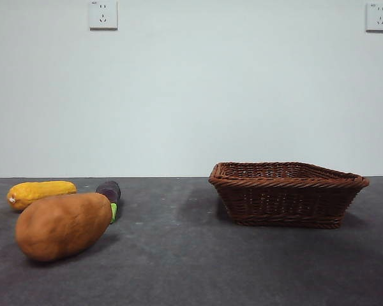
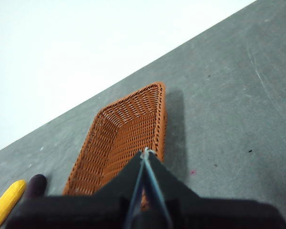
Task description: Help me put the vegetables on the table into the basket
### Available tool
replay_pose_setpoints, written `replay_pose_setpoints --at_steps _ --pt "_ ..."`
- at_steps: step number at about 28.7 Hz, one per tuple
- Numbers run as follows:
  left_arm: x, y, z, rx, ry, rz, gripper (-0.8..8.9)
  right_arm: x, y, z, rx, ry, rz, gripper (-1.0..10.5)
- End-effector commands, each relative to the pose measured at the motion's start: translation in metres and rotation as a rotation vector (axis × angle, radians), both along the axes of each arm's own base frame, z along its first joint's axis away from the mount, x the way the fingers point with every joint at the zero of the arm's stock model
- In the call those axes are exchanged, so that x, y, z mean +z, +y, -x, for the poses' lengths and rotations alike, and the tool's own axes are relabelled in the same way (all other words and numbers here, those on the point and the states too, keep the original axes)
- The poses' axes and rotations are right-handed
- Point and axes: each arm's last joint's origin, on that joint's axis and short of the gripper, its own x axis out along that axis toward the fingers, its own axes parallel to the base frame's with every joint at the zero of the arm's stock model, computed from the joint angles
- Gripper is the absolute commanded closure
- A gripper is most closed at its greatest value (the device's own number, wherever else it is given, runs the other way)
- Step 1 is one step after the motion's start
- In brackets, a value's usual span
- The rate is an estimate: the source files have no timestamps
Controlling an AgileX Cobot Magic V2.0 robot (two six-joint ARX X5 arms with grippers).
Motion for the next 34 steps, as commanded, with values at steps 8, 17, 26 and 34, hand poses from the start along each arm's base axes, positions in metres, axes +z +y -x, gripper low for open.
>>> replay_pose_setpoints --at_steps 8,17,26,34 --pt "0.059 -0.006 -0.018 -0.19 0.108 0.108 8.17 0.064 0.0 -0.008 0.035 0.136 0.115 9.5" --pt "0.094 -0.011 -0.046 -0.39 0.204 0.184 8.17 0.093 -0.001 -0.038 0.063 0.434 0.129 9.5" --pt "0.084 -0.013 -0.088 -0.49 0.355 0.248 8.17 0.109 0.005 -0.099 0.368 0.508 0.134 9.5" --pt "0.054 -0.014 -0.11 -0.52 0.479 0.216 8.17 0.081 0.005 -0.185 0.469 0.715 0.149 2.9"
